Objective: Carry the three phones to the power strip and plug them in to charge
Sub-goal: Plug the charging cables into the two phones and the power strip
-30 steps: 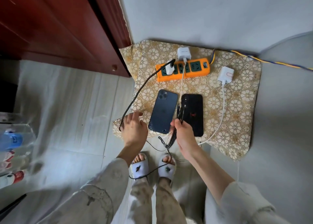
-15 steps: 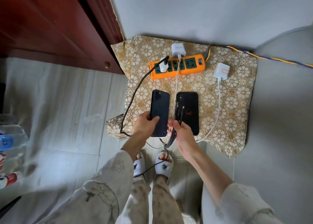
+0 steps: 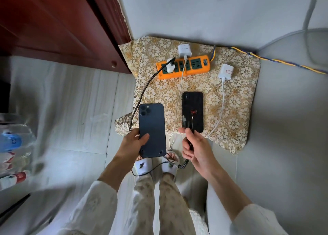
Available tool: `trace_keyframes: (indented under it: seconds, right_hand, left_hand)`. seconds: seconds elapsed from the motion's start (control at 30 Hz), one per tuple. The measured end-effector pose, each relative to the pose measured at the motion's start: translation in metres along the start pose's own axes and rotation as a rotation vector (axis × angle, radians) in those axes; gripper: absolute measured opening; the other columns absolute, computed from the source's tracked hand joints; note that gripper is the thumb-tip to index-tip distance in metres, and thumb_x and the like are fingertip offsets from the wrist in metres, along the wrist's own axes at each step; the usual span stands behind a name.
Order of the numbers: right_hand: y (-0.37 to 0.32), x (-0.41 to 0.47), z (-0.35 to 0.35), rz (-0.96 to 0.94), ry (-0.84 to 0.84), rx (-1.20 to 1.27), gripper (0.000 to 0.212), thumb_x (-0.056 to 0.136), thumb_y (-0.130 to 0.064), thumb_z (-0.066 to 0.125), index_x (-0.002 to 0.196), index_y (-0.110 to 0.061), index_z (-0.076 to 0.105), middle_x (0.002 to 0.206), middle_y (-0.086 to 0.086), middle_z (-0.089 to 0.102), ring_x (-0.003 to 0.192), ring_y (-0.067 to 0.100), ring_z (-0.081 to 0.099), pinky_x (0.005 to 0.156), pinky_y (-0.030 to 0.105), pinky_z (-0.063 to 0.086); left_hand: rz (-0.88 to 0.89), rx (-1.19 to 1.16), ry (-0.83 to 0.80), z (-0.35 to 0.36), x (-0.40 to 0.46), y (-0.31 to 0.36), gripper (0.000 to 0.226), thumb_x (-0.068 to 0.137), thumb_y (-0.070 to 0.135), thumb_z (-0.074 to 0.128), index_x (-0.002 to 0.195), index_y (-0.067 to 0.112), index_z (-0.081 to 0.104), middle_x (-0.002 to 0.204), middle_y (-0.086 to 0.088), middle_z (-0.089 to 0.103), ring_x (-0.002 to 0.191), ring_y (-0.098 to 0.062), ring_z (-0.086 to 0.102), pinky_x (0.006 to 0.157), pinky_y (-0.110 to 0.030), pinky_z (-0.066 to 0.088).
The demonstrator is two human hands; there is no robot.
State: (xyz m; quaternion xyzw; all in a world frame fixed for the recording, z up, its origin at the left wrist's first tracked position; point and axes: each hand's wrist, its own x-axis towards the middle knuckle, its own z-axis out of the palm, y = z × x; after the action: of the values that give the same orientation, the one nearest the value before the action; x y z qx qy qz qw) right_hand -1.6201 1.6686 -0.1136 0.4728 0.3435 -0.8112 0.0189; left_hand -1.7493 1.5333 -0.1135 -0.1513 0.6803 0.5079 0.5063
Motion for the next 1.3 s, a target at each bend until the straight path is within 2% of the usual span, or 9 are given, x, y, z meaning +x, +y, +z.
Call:
trace_keyframes:
  seconds: [0.23, 0.37, 0.53, 0.8, 0.93, 1.07, 1.13, 1.2, 1.3]
  right_hand:
    - [-0.007, -0.023, 0.009, 0.055, -0.158, -0.009, 0.025, 0.080, -0.028, 0.053, 0.087, -0.007, 0.064, 0.050, -0.005, 0.044, 0.044, 0.008, 0.034, 0.042, 0.018, 0.025]
    - [-0.007, -0.025, 0.013, 0.076, -0.176, -0.052, 0.026, 0.083, -0.028, 0.051, 0.095, -0.010, 0.064, 0.043, -0.007, 0.037, 0.038, 0.005, 0.026, 0.041, 0.021, 0.015]
    - [-0.005, -0.028, 0.022, 0.079, -0.216, -0.200, 0.022, 0.093, -0.023, 0.046, 0.089, -0.011, 0.064, 0.041, -0.011, 0.031, 0.035, 0.005, 0.021, 0.036, 0.018, 0.015]
    - [-0.006, -0.031, 0.029, 0.069, -0.275, -0.158, 0.030, 0.093, -0.024, 0.045, 0.077, -0.013, 0.067, 0.040, -0.011, 0.029, 0.036, 0.006, 0.019, 0.037, 0.019, 0.017]
    - [-0.006, -0.031, 0.028, 0.035, -0.305, -0.212, 0.026, 0.090, -0.027, 0.049, 0.091, -0.012, 0.070, 0.042, -0.008, 0.041, 0.034, 0.005, 0.025, 0.035, 0.017, 0.022]
    - [-0.005, -0.032, 0.028, 0.055, -0.292, -0.203, 0.026, 0.093, -0.026, 0.047, 0.098, -0.016, 0.071, 0.063, -0.003, 0.060, 0.046, 0.007, 0.046, 0.040, 0.019, 0.037]
    - [-0.005, -0.031, 0.031, 0.037, -0.175, -0.317, 0.025, 0.094, -0.025, 0.047, 0.096, -0.015, 0.070, 0.077, 0.001, 0.062, 0.059, 0.013, 0.060, 0.056, 0.031, 0.053]
    - [-0.006, -0.029, 0.034, -0.059, -0.024, -0.596, 0.030, 0.095, -0.026, 0.045, 0.086, -0.002, 0.061, 0.072, 0.008, 0.051, 0.059, 0.028, 0.056, 0.063, 0.041, 0.051]
    - [-0.008, -0.029, 0.039, -0.254, 0.068, -0.950, 0.039, 0.096, -0.021, 0.043, 0.058, -0.013, 0.038, 0.058, -0.002, 0.032, 0.047, 0.010, 0.033, 0.048, 0.020, 0.030]
  left_hand:
    - [0.017, -0.423, -0.016, -0.008, -0.016, 0.015, 0.024, 0.094, 0.008, 0.042, 0.115, 0.011, 0.053, 0.101, -0.001, 0.064, 0.089, -0.018, 0.062, 0.061, -0.025, 0.059]
    - [0.054, -0.614, -0.061, -0.005, -0.019, 0.022, 0.022, 0.095, 0.010, 0.039, 0.105, 0.015, 0.058, 0.096, 0.004, 0.070, 0.090, -0.013, 0.065, 0.069, -0.027, 0.059]
    - [0.017, -0.820, -0.089, 0.000, -0.021, 0.028, 0.020, 0.095, 0.007, 0.039, 0.097, 0.010, 0.059, 0.077, 0.002, 0.075, 0.074, -0.011, 0.072, 0.061, -0.026, 0.059]
    - [-0.002, -0.859, -0.084, 0.004, -0.026, 0.025, 0.020, 0.094, 0.006, 0.040, 0.093, 0.009, 0.060, 0.077, 0.001, 0.075, 0.077, -0.012, 0.070, 0.065, -0.026, 0.059]
    - [0.008, -0.871, -0.076, 0.005, -0.027, 0.028, 0.020, 0.094, 0.006, 0.039, 0.094, 0.009, 0.059, 0.077, 0.001, 0.075, 0.077, -0.013, 0.070, 0.062, -0.027, 0.059]
    - [0.025, -0.822, -0.048, 0.004, -0.026, 0.030, 0.022, 0.095, 0.007, 0.038, 0.112, 0.009, 0.052, 0.099, -0.002, 0.066, 0.092, -0.016, 0.062, 0.060, -0.027, 0.059]
    - [0.047, -0.812, -0.034, 0.003, -0.025, 0.030, 0.022, 0.095, 0.007, 0.038, 0.112, 0.011, 0.052, 0.102, -0.002, 0.063, 0.092, -0.016, 0.062, 0.061, -0.027, 0.059]
    - [0.066, -0.808, -0.029, 0.002, -0.025, 0.031, 0.020, 0.096, 0.007, 0.038, 0.105, 0.013, 0.055, 0.100, -0.001, 0.065, 0.086, -0.013, 0.066, 0.060, -0.027, 0.059]
    - [0.071, -0.796, -0.016, 0.002, -0.025, 0.031, 0.019, 0.095, 0.007, 0.039, 0.101, 0.014, 0.055, 0.098, 0.000, 0.065, 0.083, -0.011, 0.067, 0.059, -0.026, 0.059]
